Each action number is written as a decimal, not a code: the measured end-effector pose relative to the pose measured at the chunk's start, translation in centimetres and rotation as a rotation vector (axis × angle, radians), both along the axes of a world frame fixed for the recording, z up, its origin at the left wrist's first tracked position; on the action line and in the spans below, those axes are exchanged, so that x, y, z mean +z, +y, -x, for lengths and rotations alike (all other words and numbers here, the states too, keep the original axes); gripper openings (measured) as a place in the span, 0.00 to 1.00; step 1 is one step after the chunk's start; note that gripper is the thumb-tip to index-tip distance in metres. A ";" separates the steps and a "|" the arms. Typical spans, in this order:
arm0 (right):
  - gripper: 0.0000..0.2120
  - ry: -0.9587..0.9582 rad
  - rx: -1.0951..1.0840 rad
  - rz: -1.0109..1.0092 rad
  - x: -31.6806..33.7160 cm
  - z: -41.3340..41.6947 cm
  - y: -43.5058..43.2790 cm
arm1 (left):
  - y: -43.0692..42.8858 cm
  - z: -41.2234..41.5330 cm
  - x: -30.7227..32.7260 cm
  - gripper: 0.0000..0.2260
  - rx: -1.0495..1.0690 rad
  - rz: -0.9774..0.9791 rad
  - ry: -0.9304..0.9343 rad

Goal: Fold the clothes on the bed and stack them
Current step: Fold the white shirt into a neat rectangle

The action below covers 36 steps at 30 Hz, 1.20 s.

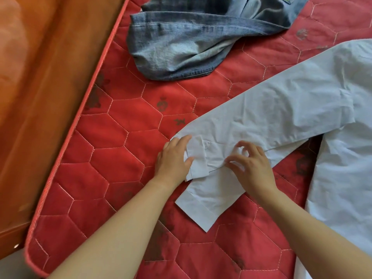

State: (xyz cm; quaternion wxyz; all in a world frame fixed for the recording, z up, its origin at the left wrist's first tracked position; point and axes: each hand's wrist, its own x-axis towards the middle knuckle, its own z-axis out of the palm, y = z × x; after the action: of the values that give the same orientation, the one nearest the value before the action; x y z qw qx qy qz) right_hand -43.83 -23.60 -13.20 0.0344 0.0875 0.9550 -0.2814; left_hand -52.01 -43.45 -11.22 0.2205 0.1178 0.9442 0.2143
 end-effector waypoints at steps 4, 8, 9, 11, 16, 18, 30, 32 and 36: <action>0.04 -0.019 -0.005 0.003 0.3 0.3 0.0 | -1.1 0.7 -0.2 0.24 0.026 0.012 0.091; 0.04 -0.035 -0.019 0.019 0.4 0.1 -0.2 | -0.6 1.7 -0.6 0.21 -0.037 0.051 0.032; 0.04 -0.038 -0.025 0.024 0.5 0.1 -0.2 | -0.5 1.8 -0.8 0.18 -0.031 0.042 0.016; 0.02 -0.046 -0.035 0.026 0.5 0.0 -0.1 | -0.8 1.7 -0.7 0.14 0.012 -0.049 0.007; 0.01 -0.017 -0.050 0.044 0.9 -0.8 0.2 | -5.9 0.5 0.0 0.04 0.271 -0.206 -0.001; 0.01 -0.014 -0.049 0.042 1.0 -1.3 0.2 | -8.5 -0.3 0.2 0.06 0.357 -0.208 -0.047; 0.05 -0.072 -0.002 -0.016 0.7 -1.1 0.0 | -5.5 -2.4 1.6 0.18 0.058 -0.165 0.083; 0.03 -0.074 -0.038 -0.003 0.6 -0.9 -0.1 | -4.7 -3.2 0.5 0.22 0.069 0.007 0.022; 0.02 -0.085 -0.051 0.022 0.6 -0.8 0.1 | -4.6 -3.5 -0.4 0.33 0.190 0.168 0.041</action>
State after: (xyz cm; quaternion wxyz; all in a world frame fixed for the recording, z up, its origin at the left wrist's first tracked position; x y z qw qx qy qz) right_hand -43.05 -23.55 -12.55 0.0686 0.1231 0.9470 -0.2886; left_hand -48.46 -48.02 -11.61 0.1891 0.0134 0.9700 0.1521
